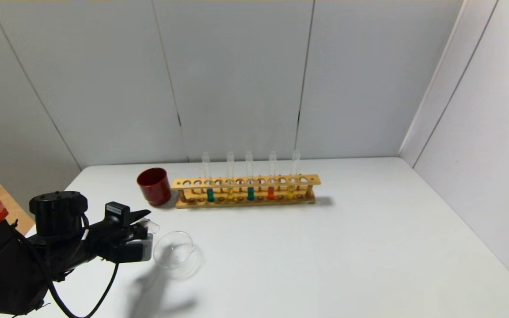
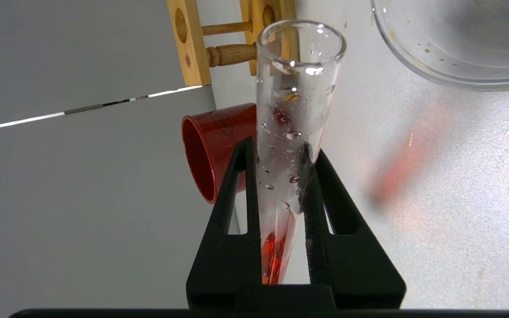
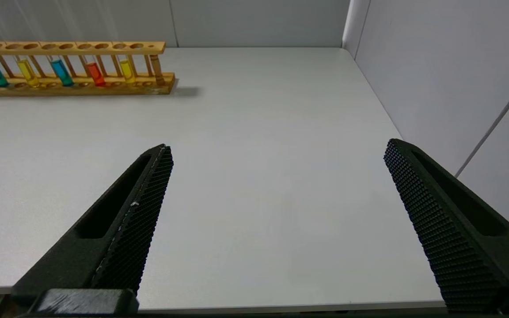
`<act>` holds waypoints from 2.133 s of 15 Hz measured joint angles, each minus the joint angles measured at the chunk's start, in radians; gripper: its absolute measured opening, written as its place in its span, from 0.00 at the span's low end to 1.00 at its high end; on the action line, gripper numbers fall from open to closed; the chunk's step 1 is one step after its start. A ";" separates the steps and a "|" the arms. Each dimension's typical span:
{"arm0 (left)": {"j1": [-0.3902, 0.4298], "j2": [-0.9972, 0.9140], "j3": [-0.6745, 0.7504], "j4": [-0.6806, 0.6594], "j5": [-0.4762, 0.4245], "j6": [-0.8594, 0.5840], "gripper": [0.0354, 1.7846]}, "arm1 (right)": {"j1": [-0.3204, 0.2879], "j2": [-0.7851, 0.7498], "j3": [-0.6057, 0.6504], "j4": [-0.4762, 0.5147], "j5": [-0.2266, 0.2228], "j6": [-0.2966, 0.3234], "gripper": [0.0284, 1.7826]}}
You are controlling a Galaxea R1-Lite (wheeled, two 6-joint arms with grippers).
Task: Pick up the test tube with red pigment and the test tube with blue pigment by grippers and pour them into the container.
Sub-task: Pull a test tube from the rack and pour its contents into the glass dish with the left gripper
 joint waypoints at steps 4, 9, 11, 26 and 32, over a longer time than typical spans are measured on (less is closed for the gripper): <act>-0.016 0.008 -0.008 0.001 0.016 0.021 0.16 | 0.000 0.000 0.000 0.000 0.000 0.000 0.98; -0.026 0.024 -0.023 -0.002 0.037 0.044 0.16 | 0.000 0.000 0.000 0.000 0.000 0.000 0.98; -0.026 0.024 -0.023 -0.002 0.037 0.060 0.16 | 0.000 0.000 0.000 0.000 0.000 0.000 0.98; -0.052 0.007 -0.015 0.000 0.033 0.145 0.16 | 0.000 0.000 0.000 0.000 0.000 0.000 0.98; -0.053 0.001 -0.013 0.000 0.037 0.169 0.16 | 0.000 0.000 0.000 0.000 0.000 0.000 0.98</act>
